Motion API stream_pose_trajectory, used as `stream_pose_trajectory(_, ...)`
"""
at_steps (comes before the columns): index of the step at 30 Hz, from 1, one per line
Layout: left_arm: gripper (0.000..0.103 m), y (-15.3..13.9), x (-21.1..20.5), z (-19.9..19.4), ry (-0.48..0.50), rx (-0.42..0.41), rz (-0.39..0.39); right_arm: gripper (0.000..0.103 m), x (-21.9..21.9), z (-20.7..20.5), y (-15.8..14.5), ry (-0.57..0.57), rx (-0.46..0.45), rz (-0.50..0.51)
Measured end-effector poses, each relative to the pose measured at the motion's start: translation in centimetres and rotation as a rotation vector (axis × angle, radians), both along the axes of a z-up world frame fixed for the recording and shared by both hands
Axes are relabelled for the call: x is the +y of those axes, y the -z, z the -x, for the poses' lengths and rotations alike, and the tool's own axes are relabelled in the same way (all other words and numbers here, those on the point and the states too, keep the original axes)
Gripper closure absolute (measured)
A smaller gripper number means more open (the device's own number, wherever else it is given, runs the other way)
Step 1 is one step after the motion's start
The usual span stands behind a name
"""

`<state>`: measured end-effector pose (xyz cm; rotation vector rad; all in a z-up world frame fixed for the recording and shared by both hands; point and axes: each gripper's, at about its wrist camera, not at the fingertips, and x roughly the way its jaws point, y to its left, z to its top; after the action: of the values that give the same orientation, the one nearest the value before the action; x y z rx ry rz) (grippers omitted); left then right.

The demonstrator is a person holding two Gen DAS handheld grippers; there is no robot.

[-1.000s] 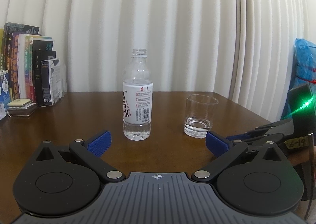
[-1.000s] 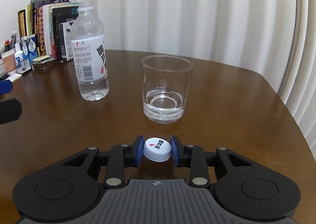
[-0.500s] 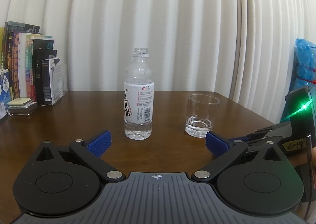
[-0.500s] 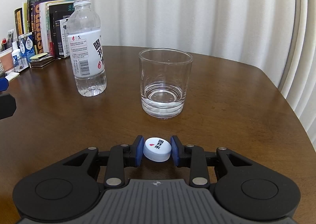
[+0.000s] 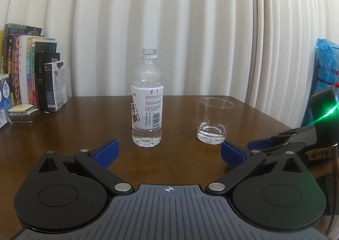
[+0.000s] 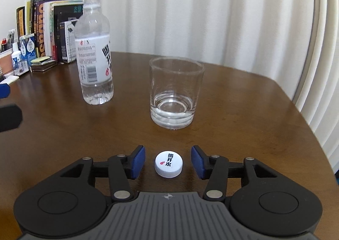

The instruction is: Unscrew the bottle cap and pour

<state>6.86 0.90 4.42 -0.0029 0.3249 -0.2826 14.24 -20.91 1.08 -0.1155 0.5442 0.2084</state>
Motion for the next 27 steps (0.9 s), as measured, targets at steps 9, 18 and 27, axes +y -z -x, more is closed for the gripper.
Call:
stream_pose_trajectory(9,0.000,-0.4,-0.4,1.2,-0.007,-0.016,-0.002,0.025,0.8,3.0,-2.2,0.026,-0.101,0.022)
stream_pose_trajectory(18,0.000,-0.4,-0.6,3.2,-0.052,-0.054,-0.018,0.002,1.0,7.2,-3.8,0.077,-0.224,-0.022)
stream_pose_trajectory(27,0.000,0.3,-0.5,5.9,-0.069,-0.087,-0.013,0.000,1.0,11.3,-3.7,0.098,-0.300,-0.065)
